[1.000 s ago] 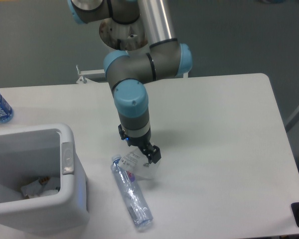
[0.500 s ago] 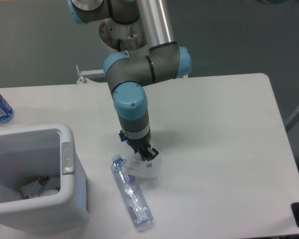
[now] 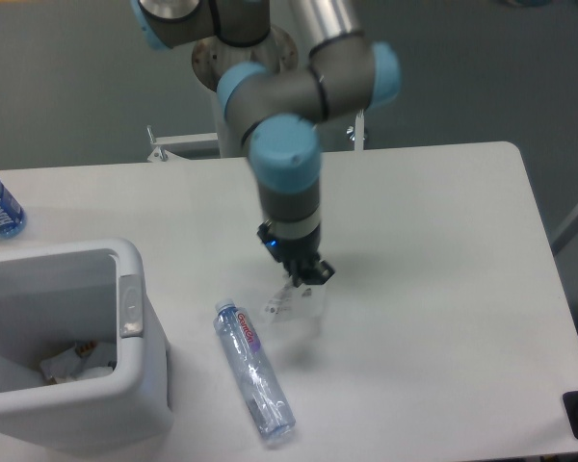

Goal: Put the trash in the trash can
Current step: 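Lift the wrapper and carry it over the white trash bin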

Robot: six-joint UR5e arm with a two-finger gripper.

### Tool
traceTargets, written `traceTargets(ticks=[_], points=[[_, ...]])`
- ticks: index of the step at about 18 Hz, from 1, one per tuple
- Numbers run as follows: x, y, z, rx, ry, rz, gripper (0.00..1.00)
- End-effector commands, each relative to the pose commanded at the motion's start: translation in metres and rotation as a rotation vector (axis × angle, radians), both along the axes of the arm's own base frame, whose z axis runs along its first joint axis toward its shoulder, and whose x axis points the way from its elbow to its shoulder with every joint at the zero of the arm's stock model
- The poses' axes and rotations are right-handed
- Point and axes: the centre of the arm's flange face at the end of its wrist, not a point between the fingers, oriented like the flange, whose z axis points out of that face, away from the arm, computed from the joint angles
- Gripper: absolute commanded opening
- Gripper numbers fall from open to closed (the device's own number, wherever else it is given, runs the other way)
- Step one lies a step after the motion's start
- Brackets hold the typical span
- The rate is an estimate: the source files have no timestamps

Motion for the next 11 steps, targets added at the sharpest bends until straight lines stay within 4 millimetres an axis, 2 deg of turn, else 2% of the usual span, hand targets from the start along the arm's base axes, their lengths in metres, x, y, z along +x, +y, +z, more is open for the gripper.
traceTargets(ticks=[1, 3, 6, 7, 11], points=[[-0.001, 0.007, 0.026, 0.088, -0.051, 0.078, 0.0], [0.001, 0.015, 0.06, 0.22, -0.165, 0.221, 0.0], [0.018, 0.025, 0.09, 0.334, -0.257, 0.338, 0.0], [0.031, 0.023, 0.107, 0.368, -0.264, 0.371, 0.0], [0.101, 0.052, 0.144, 0.48, -0.321, 0.439, 0.0]])
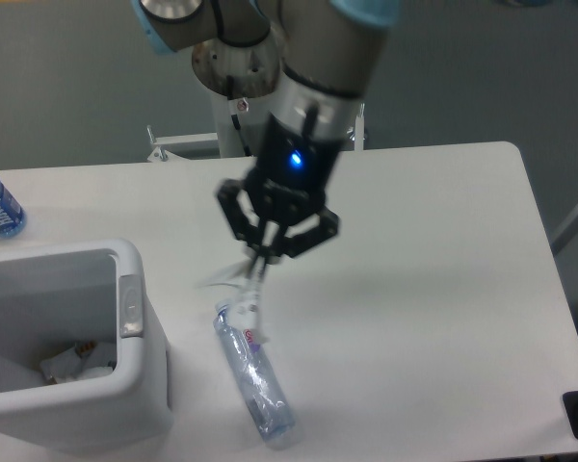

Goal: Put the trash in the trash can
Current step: 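Lift the wrapper and carry it over the white trash bin, then open the gripper to drop the wrapper into the bin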

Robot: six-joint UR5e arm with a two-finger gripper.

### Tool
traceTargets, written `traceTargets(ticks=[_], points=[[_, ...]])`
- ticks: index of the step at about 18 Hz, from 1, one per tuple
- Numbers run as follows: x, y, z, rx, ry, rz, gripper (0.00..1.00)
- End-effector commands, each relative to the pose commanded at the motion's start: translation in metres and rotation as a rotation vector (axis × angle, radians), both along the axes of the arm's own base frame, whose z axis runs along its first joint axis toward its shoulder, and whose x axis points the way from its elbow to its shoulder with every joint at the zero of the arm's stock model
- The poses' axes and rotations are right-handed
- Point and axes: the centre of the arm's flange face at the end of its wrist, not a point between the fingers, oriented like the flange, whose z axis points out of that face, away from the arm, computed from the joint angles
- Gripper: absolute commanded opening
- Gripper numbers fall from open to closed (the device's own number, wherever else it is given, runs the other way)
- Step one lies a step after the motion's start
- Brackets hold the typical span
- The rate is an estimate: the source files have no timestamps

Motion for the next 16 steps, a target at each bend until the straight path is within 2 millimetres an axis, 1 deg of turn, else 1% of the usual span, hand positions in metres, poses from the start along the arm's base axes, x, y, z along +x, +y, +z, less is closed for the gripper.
traceTargets(ticks=[1, 2, 3, 4, 5, 6, 7, 8, 9, 11, 13, 16], points=[[0.011, 0.003, 0.006, 0.019, -0.012, 0.013, 0.0], [0.027, 0.009, 0.006, 0.021, -0.029, 0.004, 0.0], [0.049, 0.018, 0.003, 0.016, -0.039, -0.028, 0.0], [0.068, 0.026, -0.005, 0.003, -0.045, -0.062, 0.0], [0.082, 0.031, -0.014, -0.009, -0.053, -0.089, 0.0], [0.095, 0.038, -0.022, -0.017, -0.059, -0.114, 0.03], [0.103, 0.043, -0.03, -0.026, -0.066, -0.129, 0.07], [0.107, 0.048, -0.04, -0.037, -0.072, -0.14, 0.17], [0.108, 0.052, -0.047, -0.038, -0.067, -0.151, 0.35], [0.104, 0.058, -0.052, -0.013, -0.048, -0.152, 1.0], [0.107, 0.059, -0.05, -0.001, -0.049, -0.149, 1.0], [0.104, 0.059, -0.051, -0.004, -0.064, -0.132, 1.0]])
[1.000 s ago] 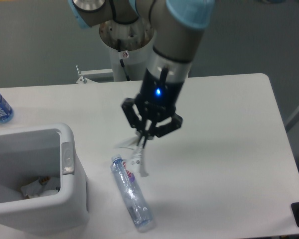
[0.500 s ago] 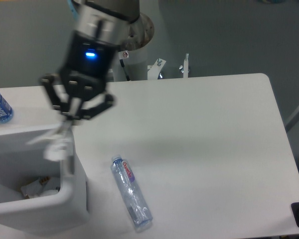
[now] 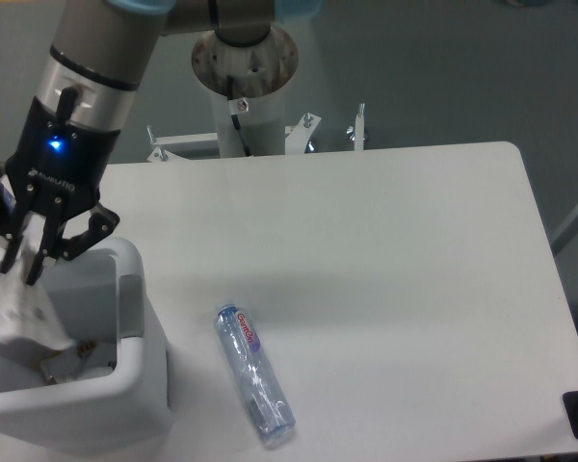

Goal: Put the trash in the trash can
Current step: 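Open the gripper to drop the wrapper into the bin, then move the gripper over the clear water bottle and lower it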

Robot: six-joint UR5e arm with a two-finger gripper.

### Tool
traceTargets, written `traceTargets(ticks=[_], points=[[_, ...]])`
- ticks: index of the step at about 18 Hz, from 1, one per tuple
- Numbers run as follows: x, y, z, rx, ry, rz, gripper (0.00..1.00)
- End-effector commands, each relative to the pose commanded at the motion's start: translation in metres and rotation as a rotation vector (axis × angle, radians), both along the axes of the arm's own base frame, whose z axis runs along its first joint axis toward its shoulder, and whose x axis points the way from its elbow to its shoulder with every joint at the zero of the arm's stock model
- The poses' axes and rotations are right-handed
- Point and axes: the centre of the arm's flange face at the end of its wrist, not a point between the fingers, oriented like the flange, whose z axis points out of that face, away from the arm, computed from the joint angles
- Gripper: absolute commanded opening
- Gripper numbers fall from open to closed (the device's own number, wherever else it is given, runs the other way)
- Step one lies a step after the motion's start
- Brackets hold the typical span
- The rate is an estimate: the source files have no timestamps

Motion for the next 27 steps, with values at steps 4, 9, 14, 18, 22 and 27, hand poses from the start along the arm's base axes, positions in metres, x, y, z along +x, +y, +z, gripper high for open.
traceTargets(ticks=[4, 9, 14, 18, 22, 27], points=[[-0.016, -0.004, -0.003, -0.016, -0.015, 0.049, 1.0], [-0.121, -0.004, -0.058, -0.091, -0.113, 0.245, 1.0], [-0.19, -0.005, -0.139, -0.269, -0.03, 0.387, 1.0], [-0.223, 0.005, -0.189, -0.338, -0.023, 0.399, 1.0], [-0.237, 0.018, -0.261, -0.435, -0.028, 0.384, 1.0], [-0.227, 0.03, -0.31, -0.53, 0.003, 0.377, 1.0]])
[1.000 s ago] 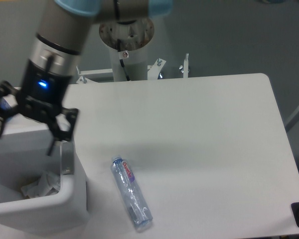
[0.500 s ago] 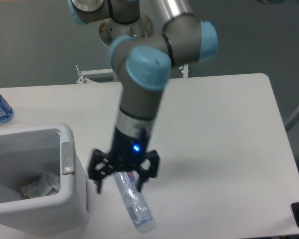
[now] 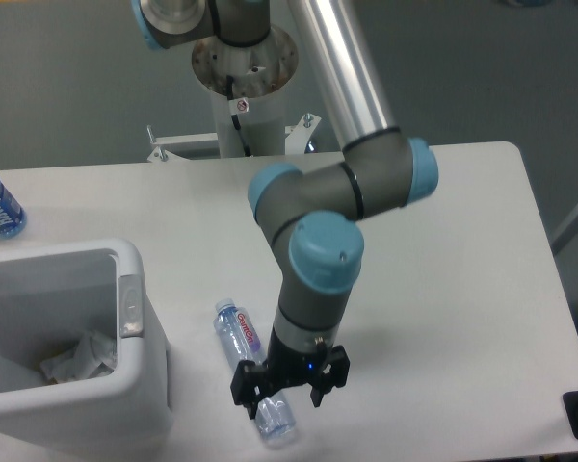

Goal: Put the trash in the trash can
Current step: 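Move the gripper over the clear water bottle and lower it, then close the gripper around the bottle's body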

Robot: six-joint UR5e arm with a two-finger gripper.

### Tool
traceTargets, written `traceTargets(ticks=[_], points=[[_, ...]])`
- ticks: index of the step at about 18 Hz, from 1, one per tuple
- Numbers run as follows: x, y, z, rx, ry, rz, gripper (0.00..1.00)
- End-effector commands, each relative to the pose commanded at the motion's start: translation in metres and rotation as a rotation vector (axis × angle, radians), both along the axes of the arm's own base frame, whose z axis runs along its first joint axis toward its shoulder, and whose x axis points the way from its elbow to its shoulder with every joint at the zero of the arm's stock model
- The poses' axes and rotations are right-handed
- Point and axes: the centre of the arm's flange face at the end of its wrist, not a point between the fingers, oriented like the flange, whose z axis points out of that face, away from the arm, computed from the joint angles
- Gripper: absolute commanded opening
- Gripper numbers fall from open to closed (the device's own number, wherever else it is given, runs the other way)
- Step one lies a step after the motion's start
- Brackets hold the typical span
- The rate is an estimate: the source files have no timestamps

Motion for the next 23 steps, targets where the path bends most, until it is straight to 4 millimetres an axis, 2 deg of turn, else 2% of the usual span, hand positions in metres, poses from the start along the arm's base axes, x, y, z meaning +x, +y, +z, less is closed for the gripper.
traceTargets(ticks=[5, 11, 14, 15, 17, 18, 23], points=[[0.005, 0.008, -0.021, -0.017, -0.003, -0.007, 1.0], [0.013, 0.014, -0.056, -0.097, 0.032, -0.014, 1.0], [0.019, 0.016, -0.061, -0.107, 0.033, -0.022, 1.0], [0.02, 0.016, -0.061, -0.107, 0.033, -0.022, 0.94], [0.02, 0.016, -0.06, -0.109, 0.033, -0.024, 0.71], [0.02, 0.015, -0.06, -0.112, 0.039, -0.022, 0.65], [0.019, 0.014, -0.055, -0.12, 0.058, -0.023, 0.58]])
